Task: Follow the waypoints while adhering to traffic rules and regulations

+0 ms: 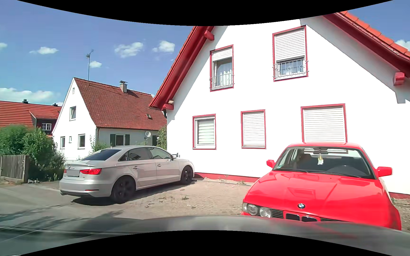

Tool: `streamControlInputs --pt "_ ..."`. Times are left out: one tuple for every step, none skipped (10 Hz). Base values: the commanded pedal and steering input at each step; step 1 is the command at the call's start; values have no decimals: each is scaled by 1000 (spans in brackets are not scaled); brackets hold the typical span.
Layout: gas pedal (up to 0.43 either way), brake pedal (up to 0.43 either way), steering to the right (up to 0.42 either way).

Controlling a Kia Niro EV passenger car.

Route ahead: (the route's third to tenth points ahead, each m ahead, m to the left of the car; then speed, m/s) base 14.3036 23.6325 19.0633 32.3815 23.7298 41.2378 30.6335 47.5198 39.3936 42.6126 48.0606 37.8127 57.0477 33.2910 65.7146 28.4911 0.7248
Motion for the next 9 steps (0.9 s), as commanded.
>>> streamControlInputs --pt "8 177 -973" --pt "8 177 -972" --pt "8 177 -973" --pt "8 177 -972" --pt "28 171 -973" --pt "39 171 -973" --pt "39 171 -973" --pt "39 152 -973" --pt "79 134 -972"
